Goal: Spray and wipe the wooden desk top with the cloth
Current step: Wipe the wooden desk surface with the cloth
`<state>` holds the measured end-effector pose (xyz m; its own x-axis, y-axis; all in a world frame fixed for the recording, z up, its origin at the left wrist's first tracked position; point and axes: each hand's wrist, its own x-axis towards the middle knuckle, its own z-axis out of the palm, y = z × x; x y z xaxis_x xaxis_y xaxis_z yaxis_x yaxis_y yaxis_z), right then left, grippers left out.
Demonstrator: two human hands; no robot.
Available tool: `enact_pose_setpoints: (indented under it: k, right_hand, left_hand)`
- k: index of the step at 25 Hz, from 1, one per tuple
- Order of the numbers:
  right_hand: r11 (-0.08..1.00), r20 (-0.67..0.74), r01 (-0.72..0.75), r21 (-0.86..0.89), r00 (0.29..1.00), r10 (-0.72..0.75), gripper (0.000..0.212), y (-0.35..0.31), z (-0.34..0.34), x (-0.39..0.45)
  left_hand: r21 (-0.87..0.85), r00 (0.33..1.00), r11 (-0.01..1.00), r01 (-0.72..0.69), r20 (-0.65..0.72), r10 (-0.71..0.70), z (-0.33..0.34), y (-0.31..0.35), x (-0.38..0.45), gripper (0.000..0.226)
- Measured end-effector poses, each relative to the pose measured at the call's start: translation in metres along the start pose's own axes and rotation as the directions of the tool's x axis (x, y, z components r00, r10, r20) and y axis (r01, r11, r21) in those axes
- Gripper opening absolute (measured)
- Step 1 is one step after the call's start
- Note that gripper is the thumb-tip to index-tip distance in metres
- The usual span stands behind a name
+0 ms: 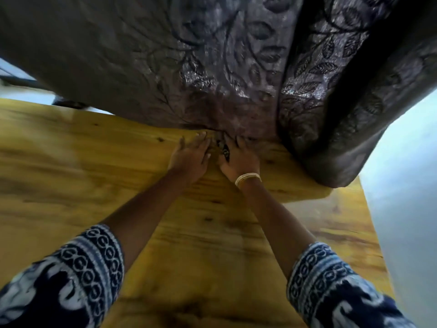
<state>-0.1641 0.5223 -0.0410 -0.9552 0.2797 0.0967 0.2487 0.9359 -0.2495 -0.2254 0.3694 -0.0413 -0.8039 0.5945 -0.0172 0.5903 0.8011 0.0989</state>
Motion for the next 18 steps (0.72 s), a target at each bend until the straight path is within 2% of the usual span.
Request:
enact_pose_setpoints:
  k: [5, 12, 18]
  right_hand:
    - [0.985, 0.060, 0.169, 0.017, 0.984, -0.170, 0.067, -0.068, 0.011, -0.043]
    - [0.977, 0.100, 0.211, 0.041, 0.972, -0.214, 0.064, -0.171, 0.038, -0.087]
    - [0.965, 0.094, 0.259, 0.041, 0.961, -0.262, 0.058, -0.292, 0.074, -0.131]
  left_hand:
    - [-0.025, 0.999, 0.999, 0.047, -0.026, -0.047, -0.022, -0.053, -0.074, 0.054]
    - [-0.073, 0.990, 0.989, 0.132, -0.036, -0.135, -0.031, -0.162, -0.205, 0.050]
    - [-0.138, 0.956, 0.948, 0.286, -0.034, -0.293, -0.031, -0.263, -0.333, 0.047]
